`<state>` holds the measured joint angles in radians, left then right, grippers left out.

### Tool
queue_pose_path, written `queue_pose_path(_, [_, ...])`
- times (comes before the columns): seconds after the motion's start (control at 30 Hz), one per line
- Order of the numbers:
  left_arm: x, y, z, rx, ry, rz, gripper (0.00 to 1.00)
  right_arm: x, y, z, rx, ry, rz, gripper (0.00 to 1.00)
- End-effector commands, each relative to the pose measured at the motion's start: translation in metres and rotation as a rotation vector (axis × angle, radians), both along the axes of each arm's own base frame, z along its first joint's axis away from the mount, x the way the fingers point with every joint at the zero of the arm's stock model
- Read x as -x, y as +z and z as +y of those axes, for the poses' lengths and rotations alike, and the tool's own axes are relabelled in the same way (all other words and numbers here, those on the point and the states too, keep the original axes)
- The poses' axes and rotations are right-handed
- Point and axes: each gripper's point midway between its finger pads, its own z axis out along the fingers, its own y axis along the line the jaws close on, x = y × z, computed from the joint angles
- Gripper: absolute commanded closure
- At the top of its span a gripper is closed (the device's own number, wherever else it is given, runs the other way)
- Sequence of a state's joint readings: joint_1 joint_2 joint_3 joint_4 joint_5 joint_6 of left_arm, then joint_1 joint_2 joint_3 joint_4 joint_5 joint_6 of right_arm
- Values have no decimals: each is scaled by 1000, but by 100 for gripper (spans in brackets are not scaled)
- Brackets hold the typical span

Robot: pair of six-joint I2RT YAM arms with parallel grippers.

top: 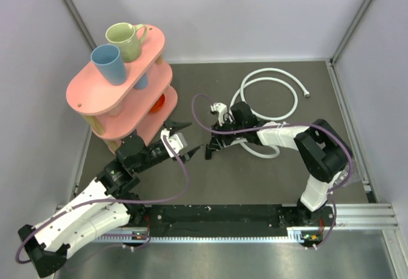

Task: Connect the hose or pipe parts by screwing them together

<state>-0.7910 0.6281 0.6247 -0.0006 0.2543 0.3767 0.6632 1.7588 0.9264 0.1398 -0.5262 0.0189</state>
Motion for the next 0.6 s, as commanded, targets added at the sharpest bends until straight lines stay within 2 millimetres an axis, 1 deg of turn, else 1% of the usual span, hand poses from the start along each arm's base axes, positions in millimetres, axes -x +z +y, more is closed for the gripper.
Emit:
queue_pose_path(0.0, [1, 13, -1, 32, -11, -48, 21, -15, 14, -7, 49, -56, -32, 37])
queue_pose_path(0.03, [1, 14, -1, 37, -10, -48, 21, -17, 22, -10, 48, -70, -46, 24])
queue_pose_path(0.07, [1, 15, -1, 39, -10, -47, 21, -20, 29, -11, 47, -79, -55, 18])
queue_pose_path(0.1, [1, 16, -1, 45, -9, -46, 21, -27, 42, -11, 37, -97, -84, 9])
queue_pose_path(0.13, [2, 19, 0, 51, -10, -47, 21, -25, 45, -18, 63, -114, -68, 1])
queue_pose_path(0.17, [2, 22, -1, 61, -13, -52, 21, -30, 64, -22, 53, -139, -103, 1])
queue_pose_path(0.2, [3, 26, 0, 75, -14, -49, 21, -39, 78, -28, 71, -158, -161, 1])
queue_pose_path(0.23, [4, 28, 0, 85, -14, -49, 20, -38, 85, -34, 92, -172, -167, 1])
queue_pose_path(0.27, [4, 33, 0, 98, -13, -56, 20, -38, 108, -39, 77, -191, -216, 1])
queue_pose_path(0.3, [6, 40, 1, 121, -15, -54, 20, -43, 124, -45, 80, -220, -260, 1])
queue_pose_path(0.33, [6, 43, 1, 132, -14, -50, 19, -42, 139, -49, 72, -232, -290, 1])
queue_pose_path(0.37, [7, 46, 1, 143, -13, -48, 19, -38, 150, -54, 69, -239, -309, 1])
queue_pose_path(0.4, [8, 53, 2, 165, -13, -38, 13, -33, 181, -62, 29, -264, -370, 1])
queue_pose_path(0.43, [7, 56, 3, 178, -5, -27, 8, -31, 194, -69, 14, -292, -394, 1])
queue_pose_path(0.47, [8, 65, 5, 202, 3, -22, 1, -28, 206, -75, -2, -318, -412, 1])
queue_pose_path(0.5, [8, 67, 5, 223, 8, 12, 1, -19, 230, -87, -49, -371, -445, 1])
queue_pose_path(0.53, [5, 70, 6, 238, 27, 32, 1, -15, 240, -94, -67, -398, -460, 1])
queue_pose_path(0.57, [7, 79, 8, 260, 30, 39, 1, -10, 249, -101, -80, -415, -482, 1])
